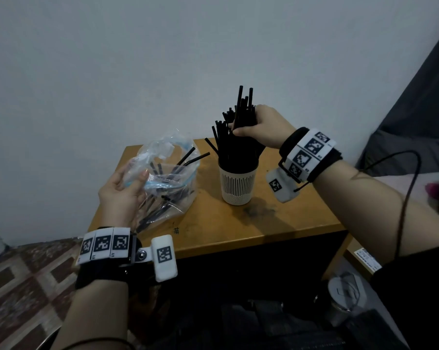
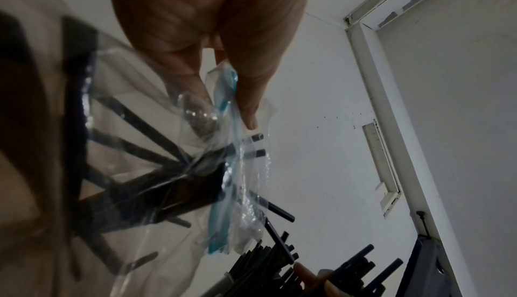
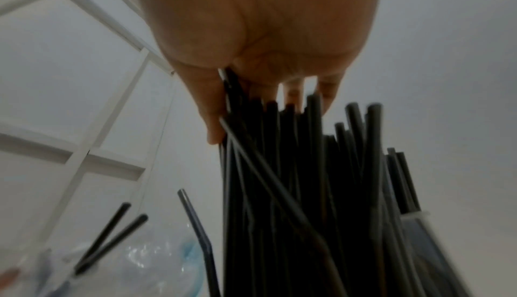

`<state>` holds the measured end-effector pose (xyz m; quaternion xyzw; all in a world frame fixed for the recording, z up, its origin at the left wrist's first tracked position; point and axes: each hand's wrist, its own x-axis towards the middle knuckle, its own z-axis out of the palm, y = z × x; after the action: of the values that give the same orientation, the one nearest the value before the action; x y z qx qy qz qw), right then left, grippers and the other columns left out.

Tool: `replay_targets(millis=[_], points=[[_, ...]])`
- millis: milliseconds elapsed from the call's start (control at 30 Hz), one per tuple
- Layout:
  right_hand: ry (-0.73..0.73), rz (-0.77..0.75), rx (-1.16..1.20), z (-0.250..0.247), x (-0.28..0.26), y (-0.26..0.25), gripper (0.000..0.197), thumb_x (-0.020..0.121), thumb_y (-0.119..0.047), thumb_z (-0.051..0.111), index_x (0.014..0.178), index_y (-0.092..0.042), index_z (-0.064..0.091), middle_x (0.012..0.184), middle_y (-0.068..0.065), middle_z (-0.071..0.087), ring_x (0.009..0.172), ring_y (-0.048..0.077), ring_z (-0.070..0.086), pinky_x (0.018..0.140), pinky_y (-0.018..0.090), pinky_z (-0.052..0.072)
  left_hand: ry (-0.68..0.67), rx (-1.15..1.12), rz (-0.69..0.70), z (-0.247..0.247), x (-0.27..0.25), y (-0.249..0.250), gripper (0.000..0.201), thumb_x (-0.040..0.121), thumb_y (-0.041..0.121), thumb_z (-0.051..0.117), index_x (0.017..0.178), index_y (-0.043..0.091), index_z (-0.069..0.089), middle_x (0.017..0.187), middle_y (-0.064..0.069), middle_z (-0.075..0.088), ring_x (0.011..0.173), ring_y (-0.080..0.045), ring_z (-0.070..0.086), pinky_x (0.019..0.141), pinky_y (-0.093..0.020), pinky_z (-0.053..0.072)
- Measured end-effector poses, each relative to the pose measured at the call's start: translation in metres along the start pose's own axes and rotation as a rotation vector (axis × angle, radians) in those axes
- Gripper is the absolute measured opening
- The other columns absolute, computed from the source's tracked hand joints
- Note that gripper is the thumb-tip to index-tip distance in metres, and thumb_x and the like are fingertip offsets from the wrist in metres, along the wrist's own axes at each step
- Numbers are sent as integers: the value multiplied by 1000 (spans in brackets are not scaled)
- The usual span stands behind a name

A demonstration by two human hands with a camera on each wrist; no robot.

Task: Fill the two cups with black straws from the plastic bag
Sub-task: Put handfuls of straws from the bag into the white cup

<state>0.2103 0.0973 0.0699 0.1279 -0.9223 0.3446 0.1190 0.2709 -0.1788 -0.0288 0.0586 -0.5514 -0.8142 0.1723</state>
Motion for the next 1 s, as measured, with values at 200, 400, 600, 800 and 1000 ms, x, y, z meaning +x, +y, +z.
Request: replay_targets(millis=[200,400,600,800,1000], points=[[133,3,-253,19,-11,-1,40,84,-37,66,118,-14,61,135,5,44,131,26,26,110,43,23,-19,-23,-6,0,1,-6,43,87,4,65,128,14,56,87,-1,74,70,-12,72,58,-23,58],[291,-201,-59,24,-12,-1,108,68,-17,83,149,-20,12,149,6,30,136,25,28,111,43,31,-23,-25,-7,-4,4,-9,42,86,4,65,127,13,57,88,-1,75,71,-12,72,59,-23,58],[384,-591,-160,28,-16,-8,93,75,7,68,148,-8,14,157,14,12,143,25,22,106,12,29,-32,-28,-5,-2,3,-9,42,87,3,64,127,14,57,85,2,75,73,-13,73,59,-24,58],[157,-443,-490,32,-11,-4,48,100,-22,40,146,-12,30,150,7,36,142,22,27,116,39,22,-31,-33,-24,-3,3,-10,44,85,4,66,127,13,57,102,-6,71,78,-15,73,62,-25,59],[169,-392,-446,39,-15,2,54,100,-30,40,148,-13,25,152,7,33,140,21,31,114,40,27,-35,-41,-36,-3,4,-11,47,85,4,66,130,13,56,101,-6,71,80,-15,73,66,-27,60]])
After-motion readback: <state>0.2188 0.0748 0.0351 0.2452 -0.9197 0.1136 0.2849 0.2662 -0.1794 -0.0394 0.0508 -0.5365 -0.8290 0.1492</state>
